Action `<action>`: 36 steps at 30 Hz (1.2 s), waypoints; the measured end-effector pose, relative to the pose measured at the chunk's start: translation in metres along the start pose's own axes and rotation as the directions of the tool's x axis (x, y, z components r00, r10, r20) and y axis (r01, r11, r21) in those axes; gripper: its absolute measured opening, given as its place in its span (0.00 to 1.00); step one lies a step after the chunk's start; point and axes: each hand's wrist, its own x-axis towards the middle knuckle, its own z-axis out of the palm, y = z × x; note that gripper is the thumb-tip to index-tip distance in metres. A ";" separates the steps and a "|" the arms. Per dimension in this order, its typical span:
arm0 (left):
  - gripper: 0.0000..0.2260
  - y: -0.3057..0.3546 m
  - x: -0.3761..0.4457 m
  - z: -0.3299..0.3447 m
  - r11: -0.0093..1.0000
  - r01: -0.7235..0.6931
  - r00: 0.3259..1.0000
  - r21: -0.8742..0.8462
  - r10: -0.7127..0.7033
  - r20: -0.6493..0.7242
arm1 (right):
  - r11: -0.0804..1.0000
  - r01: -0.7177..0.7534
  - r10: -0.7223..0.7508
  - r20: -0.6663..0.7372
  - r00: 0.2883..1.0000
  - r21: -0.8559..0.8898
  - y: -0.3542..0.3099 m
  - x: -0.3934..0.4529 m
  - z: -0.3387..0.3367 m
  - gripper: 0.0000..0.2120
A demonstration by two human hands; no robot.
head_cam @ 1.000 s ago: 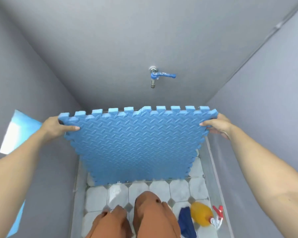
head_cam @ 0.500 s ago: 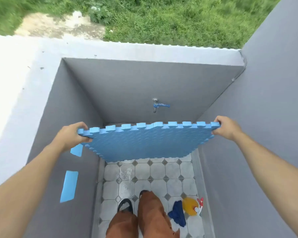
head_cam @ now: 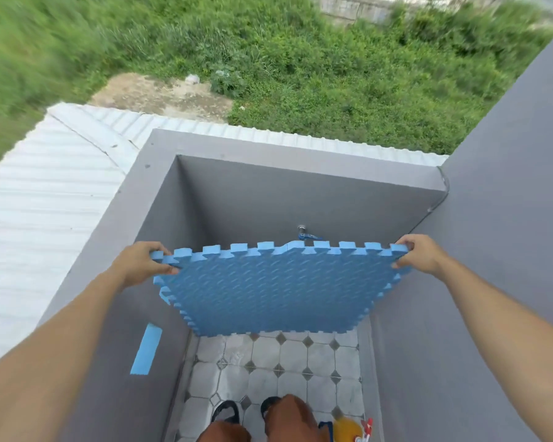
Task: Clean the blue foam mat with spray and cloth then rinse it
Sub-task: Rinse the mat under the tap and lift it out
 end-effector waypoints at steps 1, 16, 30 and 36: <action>0.12 -0.003 -0.006 -0.001 0.999 0.019 1.000 -0.042 -0.020 -0.023 | 0.999 0.018 -0.018 0.018 1.000 0.027 -0.001 0.006 -0.004 0.16; 0.23 -0.046 -0.213 0.055 0.877 0.470 0.874 -0.098 -0.478 -0.090 | 0.862 0.456 -0.375 0.326 0.868 -0.222 -0.126 0.028 0.034 0.13; 0.29 -0.072 -0.488 0.174 0.566 0.712 0.611 -0.414 -0.791 -0.031 | 0.511 0.781 -0.531 0.583 0.615 -0.360 -0.170 -0.108 0.136 0.06; 0.29 -0.076 -0.625 0.231 0.333 0.772 0.424 -0.542 -0.905 0.047 | 0.227 0.919 -0.493 0.776 0.393 -0.321 -0.201 -0.220 0.206 0.12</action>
